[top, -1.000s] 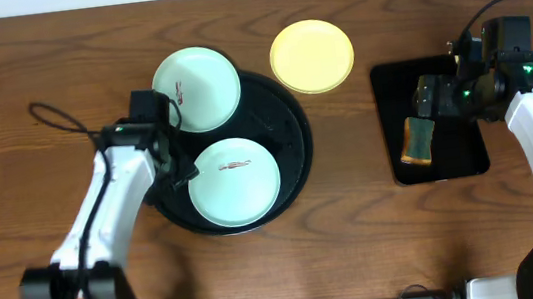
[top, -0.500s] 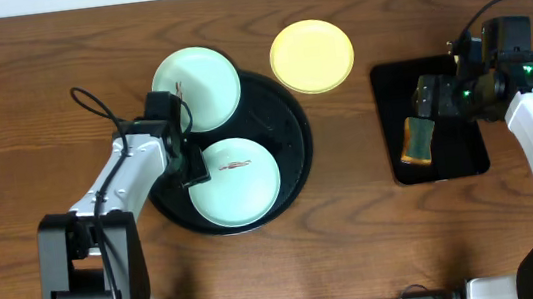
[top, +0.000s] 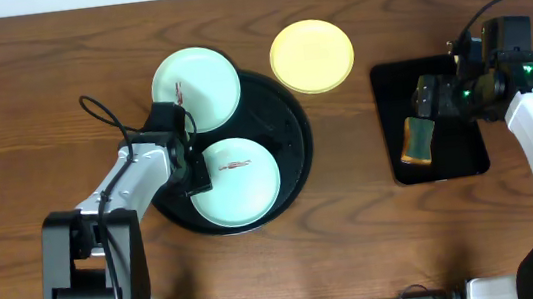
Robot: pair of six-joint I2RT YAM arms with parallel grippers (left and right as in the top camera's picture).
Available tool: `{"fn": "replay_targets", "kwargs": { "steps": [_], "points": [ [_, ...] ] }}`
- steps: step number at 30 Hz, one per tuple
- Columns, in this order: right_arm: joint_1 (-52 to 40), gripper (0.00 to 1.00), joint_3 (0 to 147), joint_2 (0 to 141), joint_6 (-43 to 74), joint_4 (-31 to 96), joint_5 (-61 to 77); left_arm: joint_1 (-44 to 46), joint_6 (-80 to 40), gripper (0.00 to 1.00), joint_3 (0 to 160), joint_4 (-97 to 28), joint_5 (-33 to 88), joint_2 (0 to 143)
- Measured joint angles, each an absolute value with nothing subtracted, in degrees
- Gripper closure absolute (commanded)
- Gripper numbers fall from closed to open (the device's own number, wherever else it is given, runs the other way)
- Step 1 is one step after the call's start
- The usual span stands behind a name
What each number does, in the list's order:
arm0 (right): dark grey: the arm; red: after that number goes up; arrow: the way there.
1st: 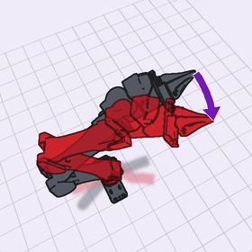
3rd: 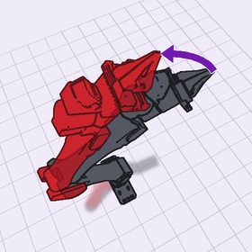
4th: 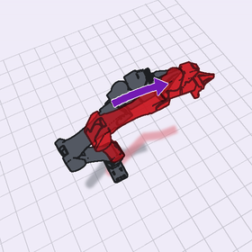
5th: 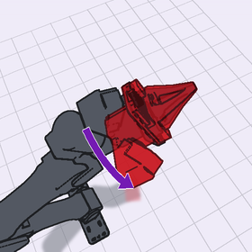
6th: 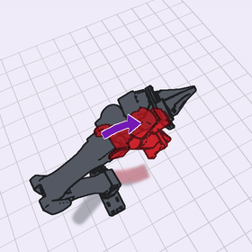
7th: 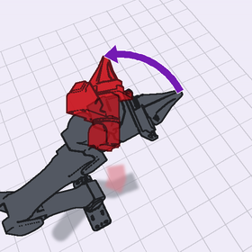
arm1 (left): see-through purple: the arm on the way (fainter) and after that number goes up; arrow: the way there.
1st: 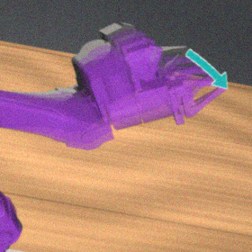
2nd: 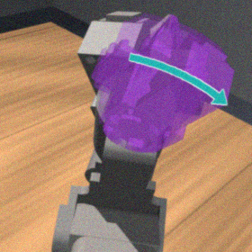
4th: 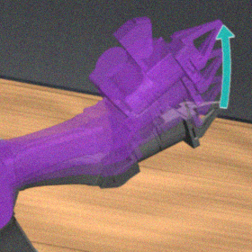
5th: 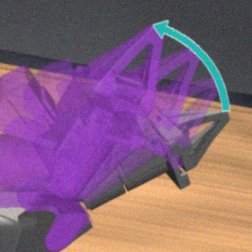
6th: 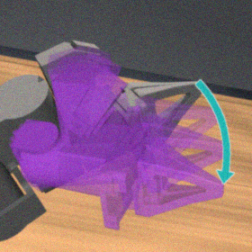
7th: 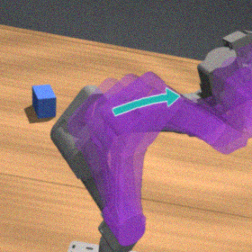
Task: Clean dirty plates on tray and stack at the side
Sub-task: 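Move the left gripper to the rim of the lower green plate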
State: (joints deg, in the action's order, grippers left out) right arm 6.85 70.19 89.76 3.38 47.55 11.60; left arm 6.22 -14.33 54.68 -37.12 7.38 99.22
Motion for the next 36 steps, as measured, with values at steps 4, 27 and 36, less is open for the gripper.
{"fn": "replay_targets", "kwargs": {
  "steps": [4, 27, 36],
  "points": [
    [6.85, 0.01, 70.19, 89.76, 3.38, 47.53, 11.62, 6.22, -15.18, 0.72, 54.65, -36.27, 7.38, 99.22],
    [6.85, 0.01, 70.19, 89.76, 3.38, 47.53, 11.62, 6.55, -2.57, 0.92, 54.7, -30.83, 9.06, 90.32],
    [6.85, 0.01, 70.19, 89.76, 3.38, 47.53, 11.62, 12.38, 13.93, 0.92, 55.0, -20.56, 8.71, 88.51]
  ]
}}
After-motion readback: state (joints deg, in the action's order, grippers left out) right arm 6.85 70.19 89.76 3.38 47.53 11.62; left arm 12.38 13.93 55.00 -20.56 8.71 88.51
